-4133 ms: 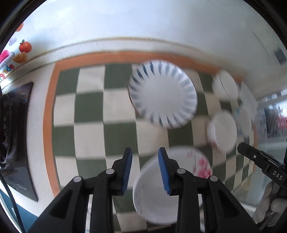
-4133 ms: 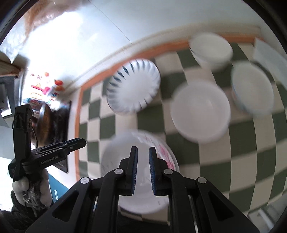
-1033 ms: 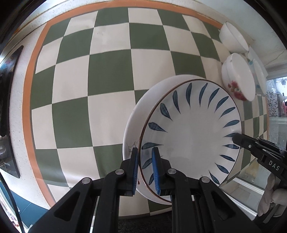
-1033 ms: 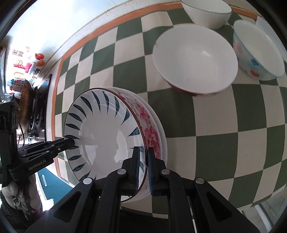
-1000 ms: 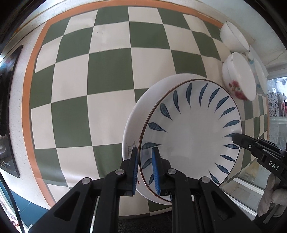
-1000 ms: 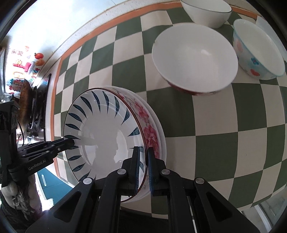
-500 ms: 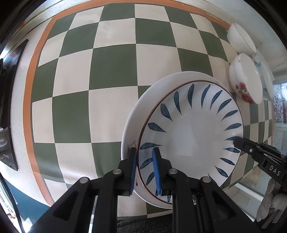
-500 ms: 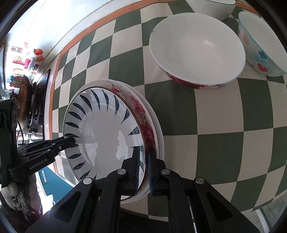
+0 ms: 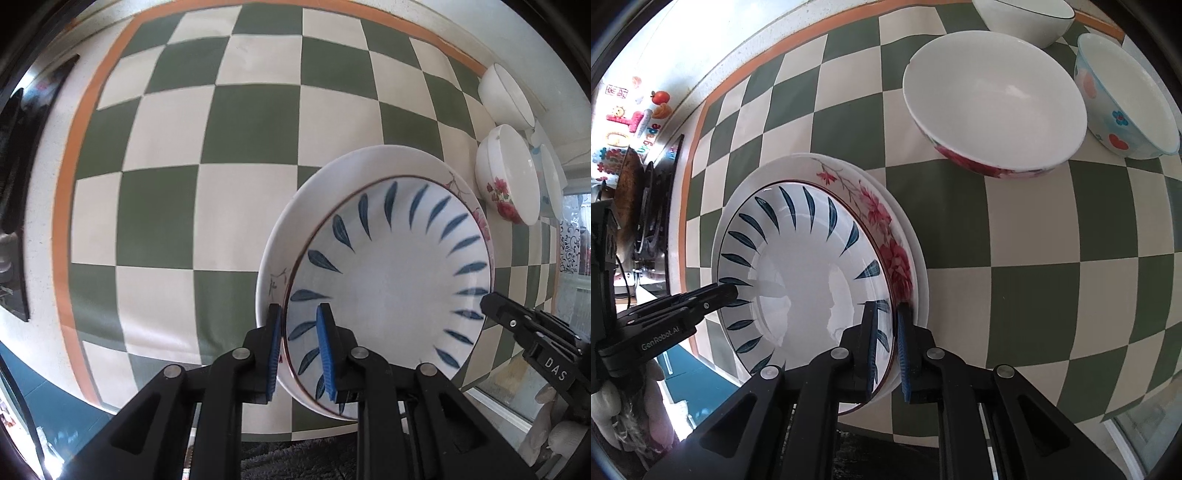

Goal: Organize plates and bowls

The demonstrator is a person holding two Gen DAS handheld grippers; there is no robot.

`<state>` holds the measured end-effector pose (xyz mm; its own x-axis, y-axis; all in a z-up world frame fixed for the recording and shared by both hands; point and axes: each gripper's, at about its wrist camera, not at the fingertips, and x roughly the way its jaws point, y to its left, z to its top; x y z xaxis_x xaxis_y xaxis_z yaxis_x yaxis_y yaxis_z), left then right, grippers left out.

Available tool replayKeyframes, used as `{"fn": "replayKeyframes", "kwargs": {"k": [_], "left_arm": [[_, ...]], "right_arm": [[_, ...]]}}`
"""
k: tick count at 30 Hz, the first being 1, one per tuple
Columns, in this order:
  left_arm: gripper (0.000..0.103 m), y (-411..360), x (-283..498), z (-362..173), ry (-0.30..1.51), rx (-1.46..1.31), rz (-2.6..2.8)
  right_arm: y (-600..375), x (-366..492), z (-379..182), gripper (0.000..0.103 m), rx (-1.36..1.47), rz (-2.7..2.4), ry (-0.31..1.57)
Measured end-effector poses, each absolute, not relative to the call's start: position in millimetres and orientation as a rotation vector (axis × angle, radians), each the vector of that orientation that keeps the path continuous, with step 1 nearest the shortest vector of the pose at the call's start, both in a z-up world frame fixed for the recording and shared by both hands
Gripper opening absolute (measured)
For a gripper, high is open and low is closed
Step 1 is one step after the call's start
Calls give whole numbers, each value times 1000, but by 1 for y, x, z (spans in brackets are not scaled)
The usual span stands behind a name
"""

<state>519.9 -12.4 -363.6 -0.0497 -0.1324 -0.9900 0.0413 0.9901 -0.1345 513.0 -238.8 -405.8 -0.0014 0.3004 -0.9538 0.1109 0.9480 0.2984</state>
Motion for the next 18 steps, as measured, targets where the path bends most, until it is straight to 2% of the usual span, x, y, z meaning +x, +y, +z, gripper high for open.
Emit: {"fn": "replayKeyframes", "kwargs": {"k": [7, 9, 10, 12, 13, 14, 15, 16, 18], "left_arm": [[18, -10, 505, -336, 1547, -66, -132], [21, -11, 495, -323, 1517, -48, -131], [27, -11, 490, -316, 1495, -40, -134], [39, -12, 478, -295, 1443, -5, -128], [52, -12, 473, -288, 1421, 6, -128], [72, -12, 465, -278, 1390, 12, -131], [81, -11, 457, -272, 1361, 19, -134], [88, -10, 451, -263, 1326, 28, -131], [90, -10, 439, -247, 1270, 46, -122]], "right_arm": [[-234, 507, -379, 13, 287, 131, 1508], [-230, 501, -366, 15, 275, 132, 1484], [-228, 496, -360, 16, 272, 133, 1470], [-225, 487, -348, 32, 264, 137, 1443], [-222, 481, -339, 38, 257, 136, 1425], [-220, 475, -332, 54, 252, 136, 1409], [-217, 468, -323, 68, 238, 135, 1389], [-215, 461, -316, 73, 231, 128, 1375], [-211, 447, -300, 81, 223, 117, 1339]]}}
